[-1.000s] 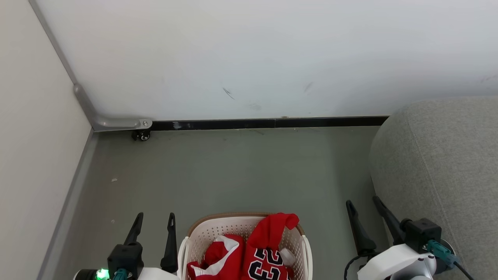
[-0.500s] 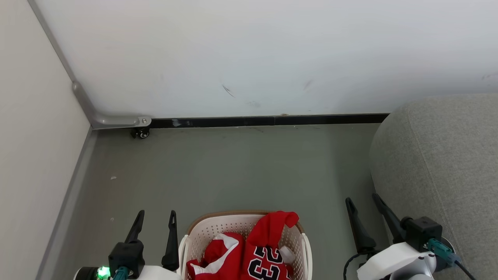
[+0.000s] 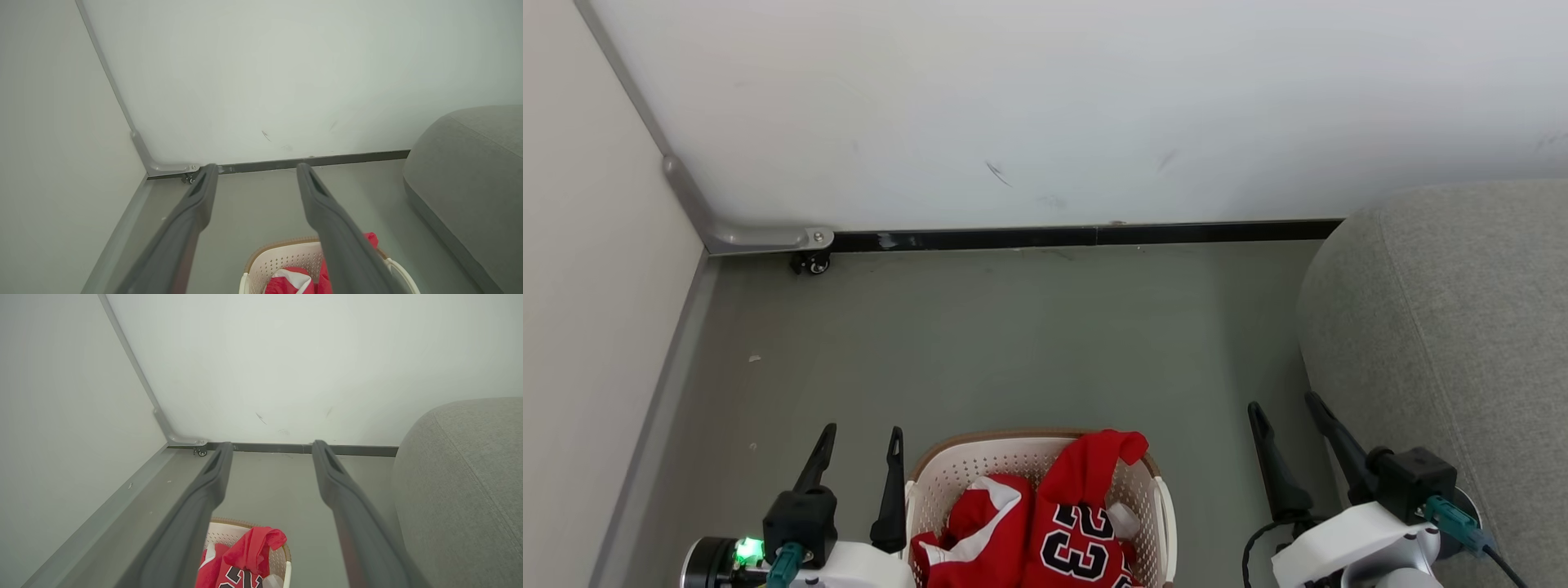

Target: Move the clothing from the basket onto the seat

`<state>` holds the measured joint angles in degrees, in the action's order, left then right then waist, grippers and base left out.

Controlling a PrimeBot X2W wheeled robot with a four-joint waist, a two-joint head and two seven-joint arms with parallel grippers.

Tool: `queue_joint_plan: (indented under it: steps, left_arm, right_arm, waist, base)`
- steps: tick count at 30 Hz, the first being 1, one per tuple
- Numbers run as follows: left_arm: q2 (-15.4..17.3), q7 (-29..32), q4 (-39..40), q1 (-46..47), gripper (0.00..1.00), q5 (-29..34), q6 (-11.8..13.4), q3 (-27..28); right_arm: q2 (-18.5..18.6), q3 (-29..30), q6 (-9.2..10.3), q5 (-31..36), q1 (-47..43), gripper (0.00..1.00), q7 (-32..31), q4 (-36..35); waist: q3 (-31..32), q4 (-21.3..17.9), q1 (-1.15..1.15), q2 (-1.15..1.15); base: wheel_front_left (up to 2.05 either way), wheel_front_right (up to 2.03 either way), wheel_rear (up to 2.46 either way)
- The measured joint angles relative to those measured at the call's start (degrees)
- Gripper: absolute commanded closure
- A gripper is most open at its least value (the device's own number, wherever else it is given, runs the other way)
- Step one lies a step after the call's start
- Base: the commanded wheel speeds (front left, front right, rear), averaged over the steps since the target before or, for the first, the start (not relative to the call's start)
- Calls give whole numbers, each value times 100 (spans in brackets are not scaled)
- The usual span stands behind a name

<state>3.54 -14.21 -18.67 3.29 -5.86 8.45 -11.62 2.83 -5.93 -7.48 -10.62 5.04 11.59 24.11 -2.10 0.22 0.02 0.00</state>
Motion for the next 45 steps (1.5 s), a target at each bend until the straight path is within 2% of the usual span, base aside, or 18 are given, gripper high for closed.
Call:
queue_joint_plan:
  steps: [7, 26, 34, 45]
  left_arm:
    - [155, 0, -209, 241, 0, 107, -143, -89]
    - [174, 0, -993, 740, 0, 314, -444, -450]
    - [144, 0, -1360, 925, 0, 368, -453, -520]
    - [130, 0, -1646, 1345, 0, 369, -498, -520]
  right_arm:
    - [0, -35, 0, 69, 8, 0, 10, -168]
    - [-5, 509, 0, 215, 113, 0, 108, -594]
    - [-8, 756, 0, 220, 114, 0, 140, -843]
    - [-10, 778, 0, 220, 441, 0, 167, -1220]
  waist:
    - [-171, -29, 0, 0]
    - [-761, -190, 0, 0]
    - [-1113, -300, 0, 0]
    - [-1691, -468, 0, 0]
  base:
    - [0, 0, 0]
    - [0, 0, 0]
    - [0, 0, 0]
    - [0, 0, 0]
